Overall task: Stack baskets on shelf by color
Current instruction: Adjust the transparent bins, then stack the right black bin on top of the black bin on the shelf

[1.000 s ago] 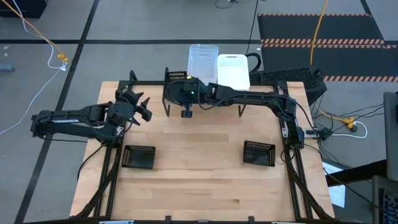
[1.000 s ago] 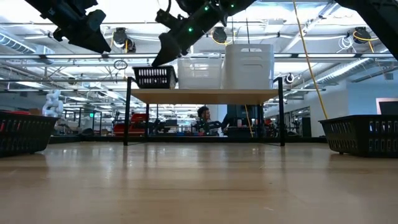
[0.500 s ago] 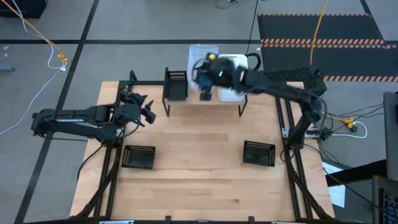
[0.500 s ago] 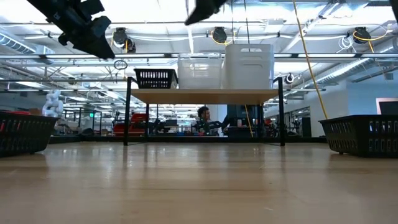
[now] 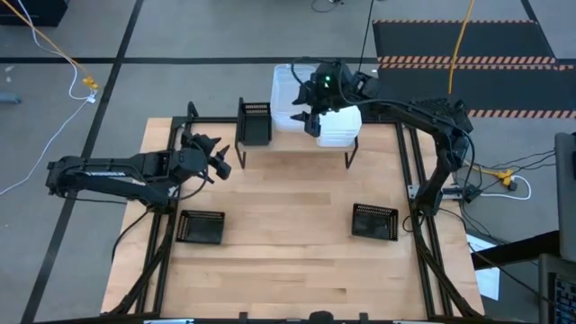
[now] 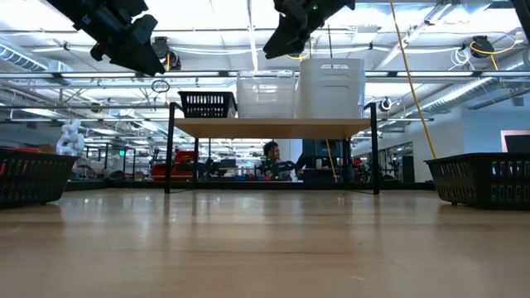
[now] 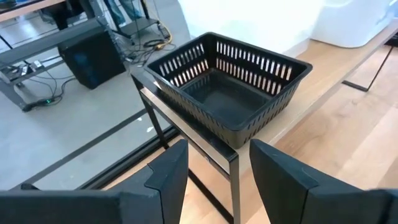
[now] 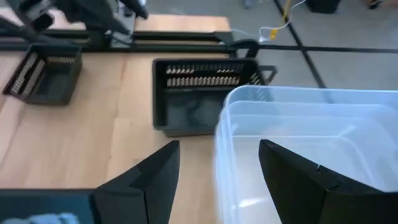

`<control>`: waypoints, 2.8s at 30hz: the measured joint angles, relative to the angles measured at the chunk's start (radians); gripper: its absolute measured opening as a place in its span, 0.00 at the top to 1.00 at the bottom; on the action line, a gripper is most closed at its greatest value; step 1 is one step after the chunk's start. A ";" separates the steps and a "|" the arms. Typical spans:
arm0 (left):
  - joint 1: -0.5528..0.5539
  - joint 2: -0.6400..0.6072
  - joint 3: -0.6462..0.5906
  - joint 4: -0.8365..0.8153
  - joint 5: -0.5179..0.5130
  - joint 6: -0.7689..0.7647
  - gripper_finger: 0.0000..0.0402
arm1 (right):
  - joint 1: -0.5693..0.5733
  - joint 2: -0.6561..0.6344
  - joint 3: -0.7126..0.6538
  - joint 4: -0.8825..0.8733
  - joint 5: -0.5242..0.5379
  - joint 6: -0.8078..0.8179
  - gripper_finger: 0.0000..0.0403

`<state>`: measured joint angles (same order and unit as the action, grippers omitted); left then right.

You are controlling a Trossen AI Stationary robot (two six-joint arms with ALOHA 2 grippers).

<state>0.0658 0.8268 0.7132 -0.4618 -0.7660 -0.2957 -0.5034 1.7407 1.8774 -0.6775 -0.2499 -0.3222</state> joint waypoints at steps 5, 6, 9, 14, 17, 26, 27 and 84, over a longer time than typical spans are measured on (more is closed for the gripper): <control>0.000 0.000 0.000 0.002 0.002 -0.013 0.57 | 0.000 0.031 -0.035 0.046 0.116 -0.012 0.49; 0.000 0.000 0.000 0.002 0.002 -0.015 0.57 | 0.000 0.038 -0.041 0.044 0.116 -0.014 0.50; -0.001 0.000 0.000 0.001 0.005 -0.021 0.57 | 0.000 0.045 -0.046 0.046 0.115 -0.015 0.53; -0.001 0.000 0.000 0.001 0.006 -0.021 0.57 | 0.003 0.058 -0.055 0.009 0.111 -0.020 0.61; -0.001 0.000 0.000 0.000 0.006 -0.020 0.57 | 0.007 0.054 -0.055 -0.006 0.056 -0.022 0.70; -0.001 0.000 0.000 -0.001 0.006 -0.020 0.57 | 0.033 0.029 -0.054 -0.075 -0.046 -0.005 0.98; -0.001 0.000 0.000 -0.001 0.006 -0.020 0.57 | 0.036 0.025 -0.054 -0.083 -0.044 -0.008 0.99; -0.012 0.000 0.000 0.042 0.104 0.012 0.57 | 1.180 -0.489 -1.029 -0.595 0.249 0.393 0.67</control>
<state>0.0536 0.8265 0.7132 -0.4199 -0.6621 -0.2841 0.6765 1.2518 0.8486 -1.2728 -0.0010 0.0708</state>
